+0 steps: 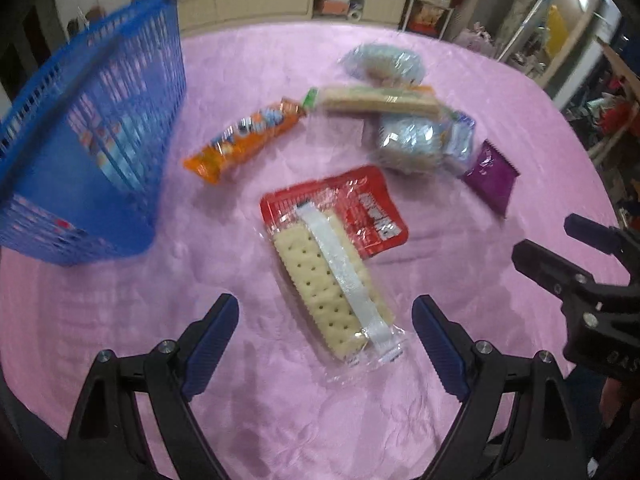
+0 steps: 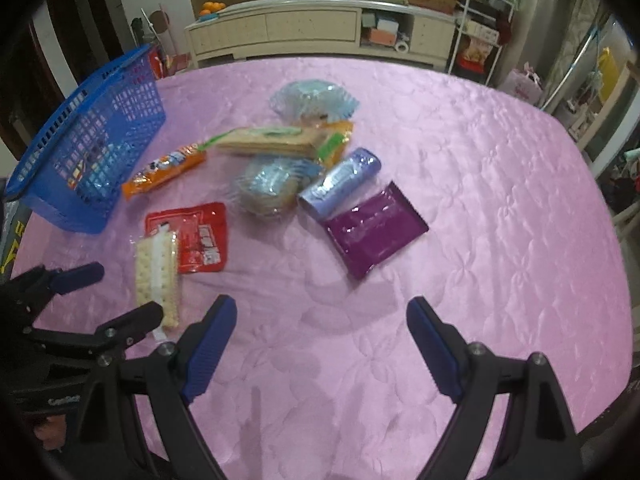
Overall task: Organize snacks
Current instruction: 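Grasp the cracker pack with the left tool while right tool moves toward the purple packet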
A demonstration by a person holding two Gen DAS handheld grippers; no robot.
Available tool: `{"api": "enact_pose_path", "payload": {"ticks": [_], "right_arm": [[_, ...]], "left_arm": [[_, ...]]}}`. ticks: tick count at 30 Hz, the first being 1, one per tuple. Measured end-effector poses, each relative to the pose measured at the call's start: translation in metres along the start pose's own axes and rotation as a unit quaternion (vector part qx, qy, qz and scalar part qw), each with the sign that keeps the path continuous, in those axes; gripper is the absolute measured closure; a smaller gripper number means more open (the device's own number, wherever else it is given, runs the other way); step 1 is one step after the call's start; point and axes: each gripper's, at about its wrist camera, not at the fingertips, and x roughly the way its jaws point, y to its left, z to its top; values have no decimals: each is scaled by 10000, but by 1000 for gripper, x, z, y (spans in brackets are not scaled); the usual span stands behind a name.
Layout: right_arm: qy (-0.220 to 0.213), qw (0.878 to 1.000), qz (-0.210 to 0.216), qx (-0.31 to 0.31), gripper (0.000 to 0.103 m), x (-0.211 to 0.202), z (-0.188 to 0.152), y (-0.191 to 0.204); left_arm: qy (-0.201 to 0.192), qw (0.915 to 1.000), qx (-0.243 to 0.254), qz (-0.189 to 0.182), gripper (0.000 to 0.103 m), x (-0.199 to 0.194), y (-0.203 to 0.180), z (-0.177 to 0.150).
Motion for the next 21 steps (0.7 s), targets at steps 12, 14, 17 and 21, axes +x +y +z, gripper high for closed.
{"api": "enact_pose_path", "payload": {"ticks": [12,14,17,21], "right_arm": [[67,9994,225,257,13,9,-2,-18],[79,9993,254,264,13,8,-4,-19],[108,9990,305,305,13,5,-5,-20],[35,9988,375,300,13,-2,-3,-23]], "left_arm": [[134,9991,-284,295,28,27,-1,15],[105,9991,-163,381,43,26,-4,17],[122,9992,10,393,48,22,-10,14],[61,9995,52,301,51,11,-13,10]]}}
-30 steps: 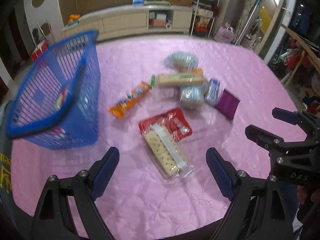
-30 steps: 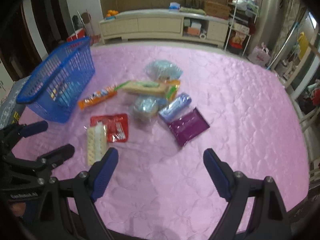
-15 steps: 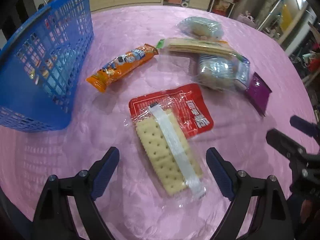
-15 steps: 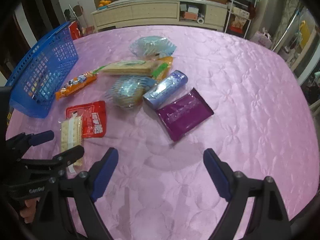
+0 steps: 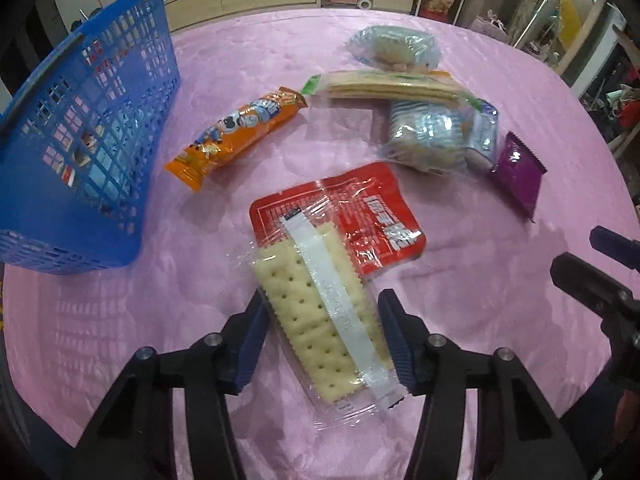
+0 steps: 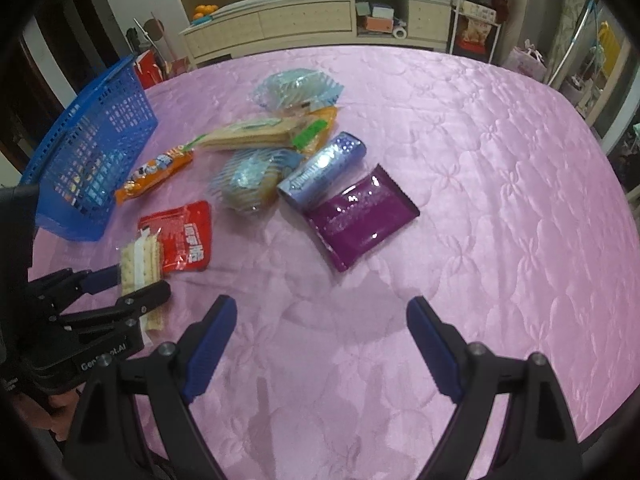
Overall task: Organize snacks
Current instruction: 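Grasp the cracker pack with the left tool while right tool moves toward the purple packet, then close the right tool on the purple packet and lift it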
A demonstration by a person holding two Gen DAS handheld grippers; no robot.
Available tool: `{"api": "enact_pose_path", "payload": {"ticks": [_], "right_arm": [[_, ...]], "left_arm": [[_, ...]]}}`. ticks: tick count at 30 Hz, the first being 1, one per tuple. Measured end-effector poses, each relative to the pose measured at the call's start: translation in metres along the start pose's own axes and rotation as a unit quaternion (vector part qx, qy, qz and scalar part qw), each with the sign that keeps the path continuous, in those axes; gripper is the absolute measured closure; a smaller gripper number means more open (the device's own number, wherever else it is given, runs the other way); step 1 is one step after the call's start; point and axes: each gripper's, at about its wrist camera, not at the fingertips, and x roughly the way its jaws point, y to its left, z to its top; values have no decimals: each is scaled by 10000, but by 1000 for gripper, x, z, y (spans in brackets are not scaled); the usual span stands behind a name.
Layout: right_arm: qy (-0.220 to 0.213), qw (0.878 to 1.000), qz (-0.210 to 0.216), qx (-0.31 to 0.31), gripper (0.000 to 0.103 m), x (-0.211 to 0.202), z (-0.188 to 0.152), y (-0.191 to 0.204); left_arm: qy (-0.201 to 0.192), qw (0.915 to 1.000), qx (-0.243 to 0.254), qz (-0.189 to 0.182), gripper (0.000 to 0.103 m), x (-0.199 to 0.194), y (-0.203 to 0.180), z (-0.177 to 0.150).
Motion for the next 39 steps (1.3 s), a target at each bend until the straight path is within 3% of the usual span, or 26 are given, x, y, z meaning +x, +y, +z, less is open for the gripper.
{"api": "enact_pose_path", "payload": {"ticks": [10,16,22,25,33,39], "right_arm": [[-63,9998,105,-175,13,-10,15,-4],[111,9992,176,-331,13,2,32,-8],[16,9926,-141,-1202,13,24,45,-7],[215,9893,-123,-1440,9,43,51,-13],[427,9847,187,-1676,8,79,61,-27],[481,9744,382,-2161,7,89,61,-21]], "left_arm": [[-508,9985,51,-179,51,-52,6,7],[-641,9978,58,-168,51,-59,13,18],[-622,9978,131,-158,51,-46,7,33],[-567,9980,184,-214,51,-39,-2,36],[-413,9974,493,-337,52,-11,-34,43],[-358,9968,618,-347,52,-3,-45,44]]}}
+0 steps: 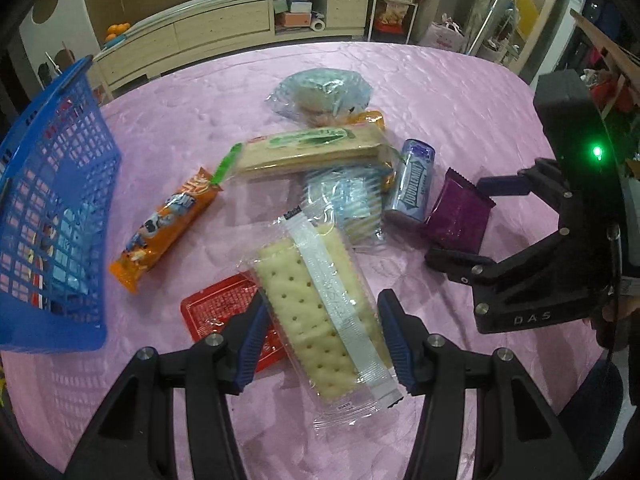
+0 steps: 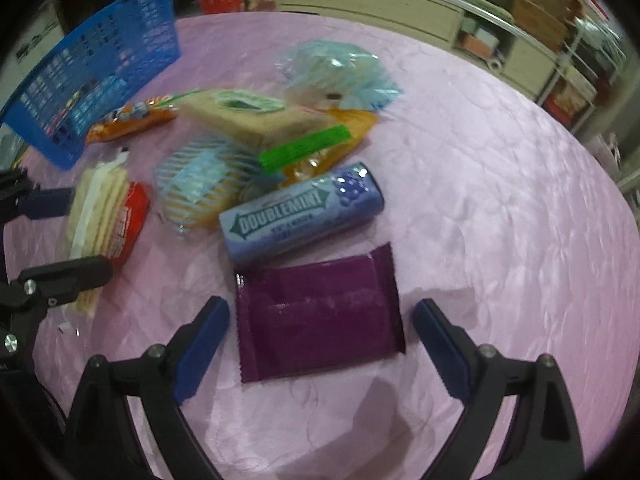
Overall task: Organize snacks
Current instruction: 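Close the right tool on the purple packet and lift it, then carry the purple packet to the basket and release it with the right tool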
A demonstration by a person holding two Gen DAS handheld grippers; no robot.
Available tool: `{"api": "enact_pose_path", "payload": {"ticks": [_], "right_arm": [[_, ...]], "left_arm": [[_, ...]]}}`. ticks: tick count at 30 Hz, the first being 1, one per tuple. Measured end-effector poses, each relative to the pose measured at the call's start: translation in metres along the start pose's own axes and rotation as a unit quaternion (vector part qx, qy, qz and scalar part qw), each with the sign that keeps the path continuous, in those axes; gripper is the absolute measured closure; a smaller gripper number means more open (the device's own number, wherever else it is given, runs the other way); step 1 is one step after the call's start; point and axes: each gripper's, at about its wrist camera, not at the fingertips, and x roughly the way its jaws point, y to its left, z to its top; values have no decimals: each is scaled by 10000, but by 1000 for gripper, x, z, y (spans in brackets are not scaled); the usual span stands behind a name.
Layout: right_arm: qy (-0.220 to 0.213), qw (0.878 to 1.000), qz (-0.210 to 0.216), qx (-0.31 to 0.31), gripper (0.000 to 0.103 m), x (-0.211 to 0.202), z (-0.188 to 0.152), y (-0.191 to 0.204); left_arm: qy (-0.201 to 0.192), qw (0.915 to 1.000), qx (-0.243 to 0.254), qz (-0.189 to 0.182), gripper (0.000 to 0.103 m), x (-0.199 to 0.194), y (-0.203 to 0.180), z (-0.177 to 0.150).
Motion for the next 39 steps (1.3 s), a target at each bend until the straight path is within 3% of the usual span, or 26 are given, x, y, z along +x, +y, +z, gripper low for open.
{"api": "enact_pose_path", "payload": {"ticks": [4,6,8,15,24,39], "right_arm": [[76,9998,55,-148,8,2,1,2],[12,9999,49,-135,16,-2,5,4],[-85,9999,23,-114,45,-11,0,2],[-214,9996,-158,-24,47,-29,-17,19],[-657,9976,-220,46,47,-95,-13,51],[-1571,9870,-295,-156,47,-188,39,129]], "left_arm": [[5,10000,-3,-29,52,2,2,0],[8,9999,-66,-118,52,2,4,-2],[18,9999,-108,-115,52,2,6,-4],[-102,9997,-154,-137,52,-13,10,-10],[-580,9980,-193,-140,52,-67,23,-16],[-1506,9882,-243,144,52,-175,80,-35]]}}
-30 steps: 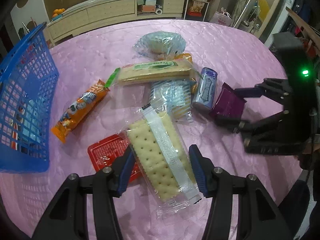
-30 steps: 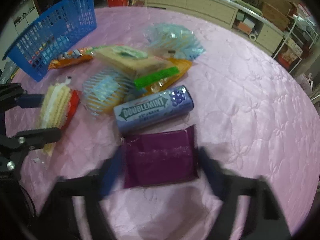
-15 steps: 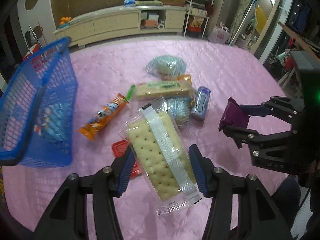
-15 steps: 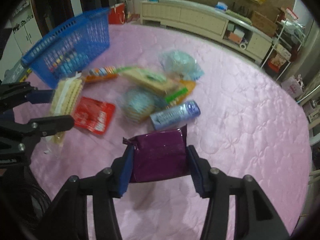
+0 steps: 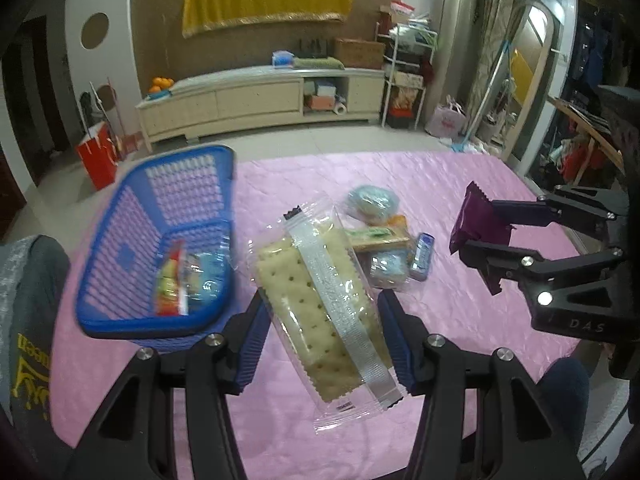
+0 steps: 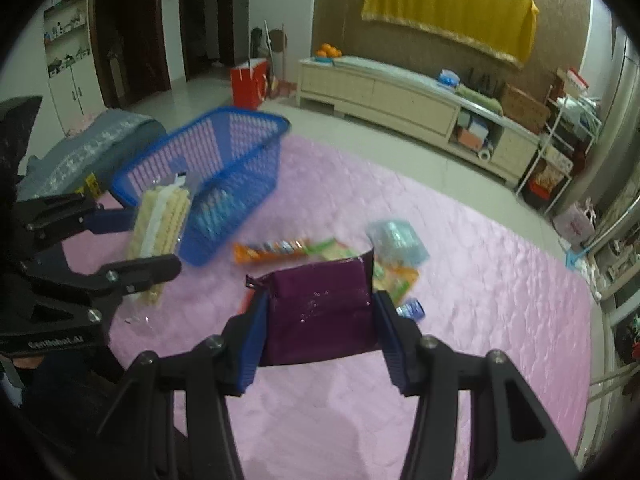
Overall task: Organize snacks
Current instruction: 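Carry the purple packet to the basket and release it with the right tool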
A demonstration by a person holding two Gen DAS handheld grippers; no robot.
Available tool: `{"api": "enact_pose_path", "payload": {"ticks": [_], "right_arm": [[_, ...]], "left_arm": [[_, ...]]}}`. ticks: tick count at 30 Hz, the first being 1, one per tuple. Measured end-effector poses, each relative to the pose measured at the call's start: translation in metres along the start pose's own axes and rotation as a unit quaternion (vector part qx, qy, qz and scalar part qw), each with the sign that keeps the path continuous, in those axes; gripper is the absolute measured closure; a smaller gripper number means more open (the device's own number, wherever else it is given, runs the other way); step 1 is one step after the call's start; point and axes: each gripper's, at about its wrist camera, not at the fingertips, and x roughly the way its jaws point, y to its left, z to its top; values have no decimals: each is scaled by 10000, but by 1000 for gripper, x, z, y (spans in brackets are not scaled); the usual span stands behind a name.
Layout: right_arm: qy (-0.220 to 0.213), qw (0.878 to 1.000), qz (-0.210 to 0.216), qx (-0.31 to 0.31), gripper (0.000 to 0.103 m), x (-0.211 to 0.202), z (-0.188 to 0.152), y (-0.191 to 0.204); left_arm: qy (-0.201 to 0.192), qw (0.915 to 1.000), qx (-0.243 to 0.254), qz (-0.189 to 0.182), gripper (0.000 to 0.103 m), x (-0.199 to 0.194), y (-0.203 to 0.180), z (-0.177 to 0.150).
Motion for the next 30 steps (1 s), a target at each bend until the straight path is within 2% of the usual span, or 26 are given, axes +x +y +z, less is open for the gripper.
{"api": "enact_pose_path", "payload": {"ticks": [6,15,23,30], "right_arm": [[-413,9989,212,56,47,-15,32,35],[-494,9979,383,-139,47,-4,76,89],[-378,9982,402,-232,46,22,109,115],[-215,9986,374,-303,46,57,134,117]], "left_arm": [[-239,9994,62,243,52,-31,41,6],[-486,9977,-61,461,52,-64,106,16],[-458,9971,-132,595,52,-64,149,20],[-367,9969,-63,688,52,-49,172,29]]}}
